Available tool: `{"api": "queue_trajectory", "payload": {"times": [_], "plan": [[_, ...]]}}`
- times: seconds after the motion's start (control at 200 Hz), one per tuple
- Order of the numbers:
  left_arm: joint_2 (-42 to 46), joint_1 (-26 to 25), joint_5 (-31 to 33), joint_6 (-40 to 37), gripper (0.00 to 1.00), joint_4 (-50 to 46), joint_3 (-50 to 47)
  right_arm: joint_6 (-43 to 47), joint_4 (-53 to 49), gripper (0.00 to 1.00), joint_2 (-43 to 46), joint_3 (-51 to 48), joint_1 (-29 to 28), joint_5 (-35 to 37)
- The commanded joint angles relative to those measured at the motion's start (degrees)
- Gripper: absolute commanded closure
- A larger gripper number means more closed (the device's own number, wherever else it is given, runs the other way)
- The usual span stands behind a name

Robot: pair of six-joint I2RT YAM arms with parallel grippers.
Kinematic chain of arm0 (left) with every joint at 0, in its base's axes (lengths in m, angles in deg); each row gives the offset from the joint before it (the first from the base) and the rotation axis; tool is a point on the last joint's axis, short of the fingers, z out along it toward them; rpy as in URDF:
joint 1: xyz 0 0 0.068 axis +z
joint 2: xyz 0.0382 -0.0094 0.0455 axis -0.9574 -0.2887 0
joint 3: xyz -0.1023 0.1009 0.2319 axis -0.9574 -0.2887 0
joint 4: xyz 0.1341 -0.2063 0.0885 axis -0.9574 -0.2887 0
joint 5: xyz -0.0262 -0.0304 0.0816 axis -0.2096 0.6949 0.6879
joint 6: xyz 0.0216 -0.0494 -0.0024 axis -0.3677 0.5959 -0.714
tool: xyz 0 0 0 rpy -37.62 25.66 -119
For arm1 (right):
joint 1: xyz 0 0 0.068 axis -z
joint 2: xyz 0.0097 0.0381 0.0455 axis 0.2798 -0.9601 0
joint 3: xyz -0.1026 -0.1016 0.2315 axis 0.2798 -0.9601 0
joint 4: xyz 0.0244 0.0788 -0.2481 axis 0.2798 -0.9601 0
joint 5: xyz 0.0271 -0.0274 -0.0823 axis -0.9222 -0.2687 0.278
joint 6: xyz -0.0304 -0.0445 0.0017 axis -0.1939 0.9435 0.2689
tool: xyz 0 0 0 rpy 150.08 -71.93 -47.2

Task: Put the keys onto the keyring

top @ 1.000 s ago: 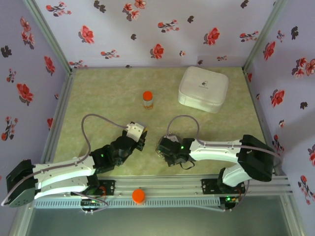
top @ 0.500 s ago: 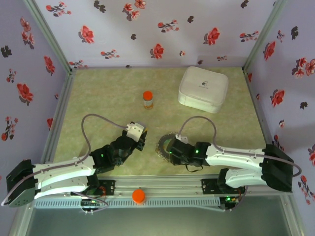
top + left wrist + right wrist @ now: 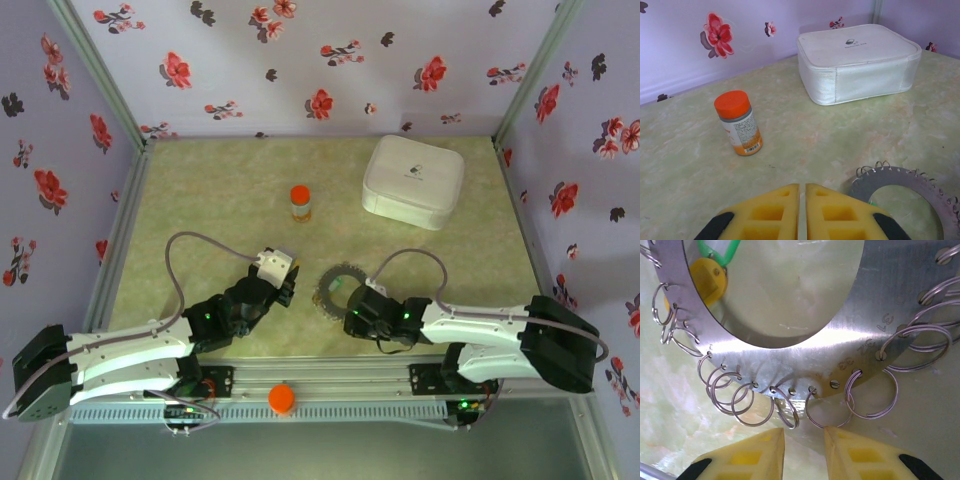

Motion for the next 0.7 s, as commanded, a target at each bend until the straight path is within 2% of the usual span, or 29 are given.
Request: {"api": "queue_trajectory", "payload": {"times": [0.0,0.105,0.365,0.695], "plan": [[-0.3,0.4,1.1,0.4,0.87,0.4,0.5,-1.6,2.2,0.71,0.0,-1.7,0.5,-0.6],[-0.4,0.4,1.2,0.1,0.87,0.4,0.8,-0.6,-1.1,0.72,1.1,-0.3,0.6,0.4],[-1.4,0.4,1.1,-0.7,0.87,0.9,1.4,9.4,-23.0,0.71,3.5,8.0,0.4,8.4],[-0.5,0.4,0.9,-0.1,0.87,-0.1,1.1,20.6,-29.8,0.70,-6.6,18.0,-1.8,11.2]]}}
